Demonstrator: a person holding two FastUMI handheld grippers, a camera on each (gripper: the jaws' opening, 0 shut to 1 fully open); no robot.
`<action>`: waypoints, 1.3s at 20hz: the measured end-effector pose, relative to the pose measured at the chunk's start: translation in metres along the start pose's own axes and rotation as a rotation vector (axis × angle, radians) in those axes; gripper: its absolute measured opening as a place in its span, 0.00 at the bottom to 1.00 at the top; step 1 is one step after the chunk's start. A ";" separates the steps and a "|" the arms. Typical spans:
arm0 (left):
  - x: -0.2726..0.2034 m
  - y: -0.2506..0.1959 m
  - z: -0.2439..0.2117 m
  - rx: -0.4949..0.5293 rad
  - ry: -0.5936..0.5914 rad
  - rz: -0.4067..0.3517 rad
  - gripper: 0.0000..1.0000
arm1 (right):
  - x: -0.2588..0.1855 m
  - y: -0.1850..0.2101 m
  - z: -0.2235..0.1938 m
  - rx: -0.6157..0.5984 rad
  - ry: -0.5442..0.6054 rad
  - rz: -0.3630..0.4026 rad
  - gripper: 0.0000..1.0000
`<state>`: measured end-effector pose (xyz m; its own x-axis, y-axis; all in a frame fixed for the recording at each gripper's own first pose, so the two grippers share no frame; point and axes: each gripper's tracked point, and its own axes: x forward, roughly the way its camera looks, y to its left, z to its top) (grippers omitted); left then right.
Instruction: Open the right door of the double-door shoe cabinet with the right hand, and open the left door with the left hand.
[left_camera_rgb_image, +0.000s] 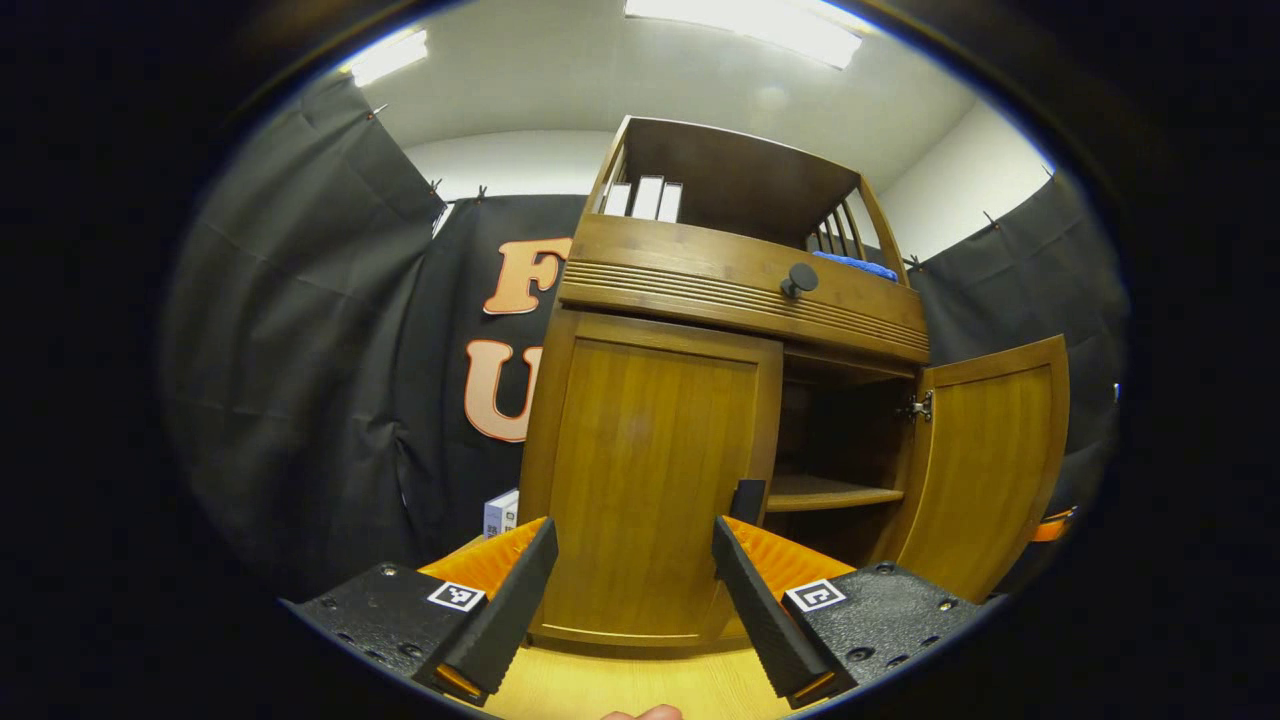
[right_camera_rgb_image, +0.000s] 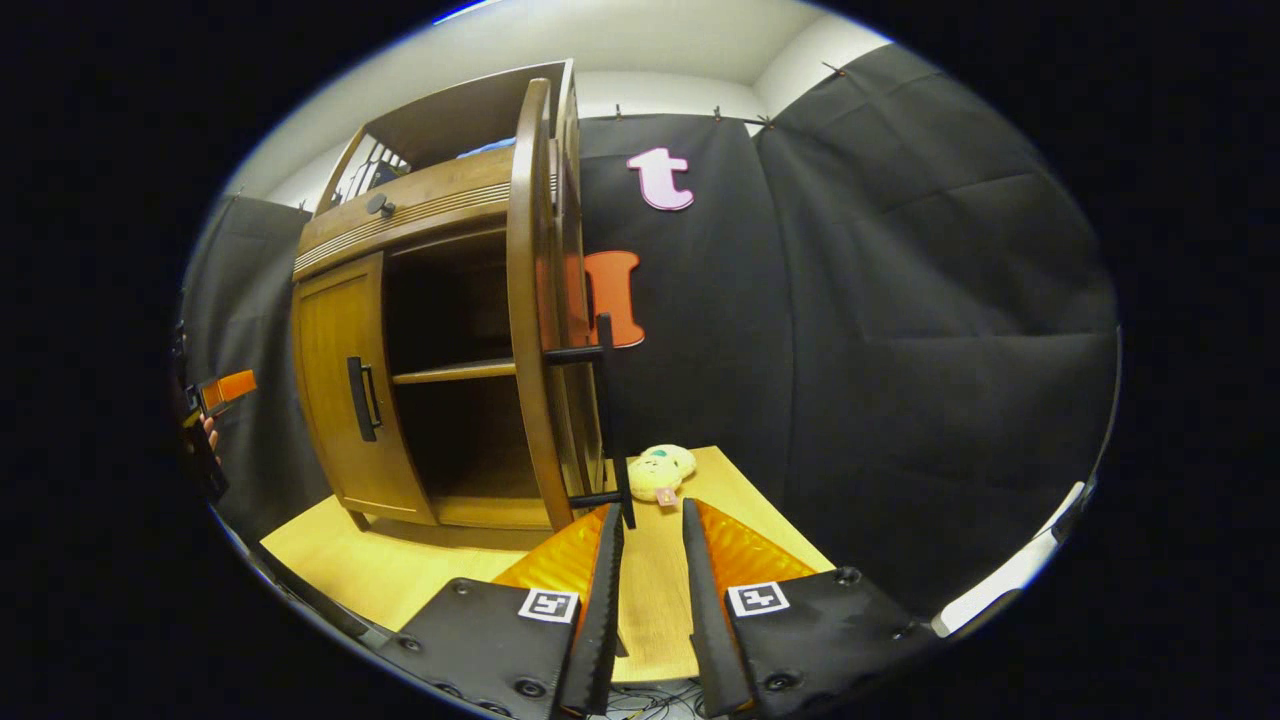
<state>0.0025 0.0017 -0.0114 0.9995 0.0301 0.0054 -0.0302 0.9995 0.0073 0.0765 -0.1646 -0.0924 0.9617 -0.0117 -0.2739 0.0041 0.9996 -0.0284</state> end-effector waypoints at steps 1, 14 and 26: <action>0.002 -0.003 -0.001 0.001 0.004 -0.011 0.94 | -0.007 0.001 0.001 0.000 -0.010 -0.019 0.35; 0.022 -0.034 -0.010 -0.020 0.045 -0.104 0.94 | -0.047 0.117 0.059 0.018 -0.163 0.048 0.67; 0.107 -0.087 -0.032 0.093 0.094 -0.188 0.92 | -0.050 0.147 0.054 0.035 -0.169 0.125 0.98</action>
<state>0.1121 -0.0818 -0.0438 0.9836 -0.1516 -0.0978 0.1606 0.9828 0.0915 0.0440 -0.0153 -0.0312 0.9876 0.1144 -0.1078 -0.1118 0.9933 0.0296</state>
